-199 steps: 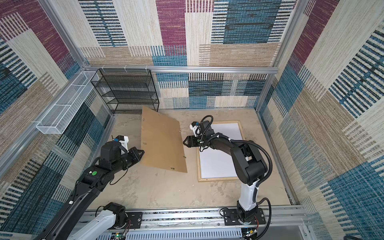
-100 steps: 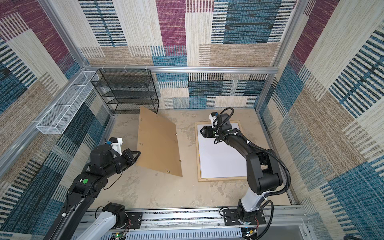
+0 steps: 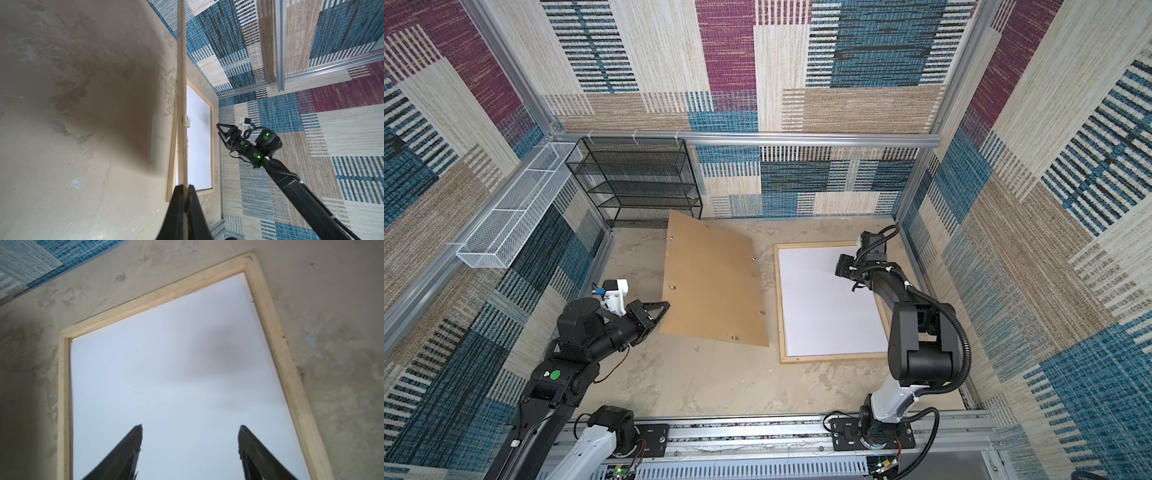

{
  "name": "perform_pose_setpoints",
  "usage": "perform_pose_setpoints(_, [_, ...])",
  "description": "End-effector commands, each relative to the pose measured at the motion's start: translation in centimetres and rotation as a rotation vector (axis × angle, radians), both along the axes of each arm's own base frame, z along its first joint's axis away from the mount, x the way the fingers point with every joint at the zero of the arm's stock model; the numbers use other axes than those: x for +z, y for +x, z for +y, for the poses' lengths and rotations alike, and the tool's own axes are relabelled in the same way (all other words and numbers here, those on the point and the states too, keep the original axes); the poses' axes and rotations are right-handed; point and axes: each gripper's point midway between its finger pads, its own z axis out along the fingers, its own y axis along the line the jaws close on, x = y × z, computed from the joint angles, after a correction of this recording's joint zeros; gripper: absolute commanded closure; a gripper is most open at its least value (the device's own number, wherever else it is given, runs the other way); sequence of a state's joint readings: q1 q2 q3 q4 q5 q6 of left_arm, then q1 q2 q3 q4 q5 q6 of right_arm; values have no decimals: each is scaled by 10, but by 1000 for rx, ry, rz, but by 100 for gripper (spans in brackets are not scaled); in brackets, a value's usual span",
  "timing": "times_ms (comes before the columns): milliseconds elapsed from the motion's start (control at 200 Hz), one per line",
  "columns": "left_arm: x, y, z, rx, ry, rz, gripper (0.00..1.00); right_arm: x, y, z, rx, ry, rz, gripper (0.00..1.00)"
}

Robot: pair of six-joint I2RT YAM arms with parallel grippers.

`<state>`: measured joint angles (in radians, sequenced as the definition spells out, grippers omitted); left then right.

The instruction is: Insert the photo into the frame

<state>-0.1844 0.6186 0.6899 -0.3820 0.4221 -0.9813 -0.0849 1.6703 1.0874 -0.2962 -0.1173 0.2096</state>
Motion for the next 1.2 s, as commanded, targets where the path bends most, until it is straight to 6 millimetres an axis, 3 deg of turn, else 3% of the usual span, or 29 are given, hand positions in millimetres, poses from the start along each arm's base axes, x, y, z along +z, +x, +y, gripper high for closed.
perform_pose_setpoints(0, [39,9,-15,-59,-153,-152,100,-8,0,-27,-71,-40,13,26])
perform_pose_setpoints(175, [32,15,-21,-87,-217,-172,100,-19,-4,-54,-124,-9,28,25])
perform_pose_setpoints(461, [44,11,-30,-159,-248,-254,100,-34,-9,-81,-179,13,49,24])
perform_pose_setpoints(611, [31,18,-36,-178,-319,-241,100,-42,-11,-90,-191,39,55,24])
perform_pose_setpoints(861, [16,22,-37,-183,-326,-242,100,-45,-9,-74,-134,126,45,25])
perform_pose_setpoints(1197, [-6,30,-50,-207,-351,-237,100,-44,-17,-33,-35,331,-2,26])
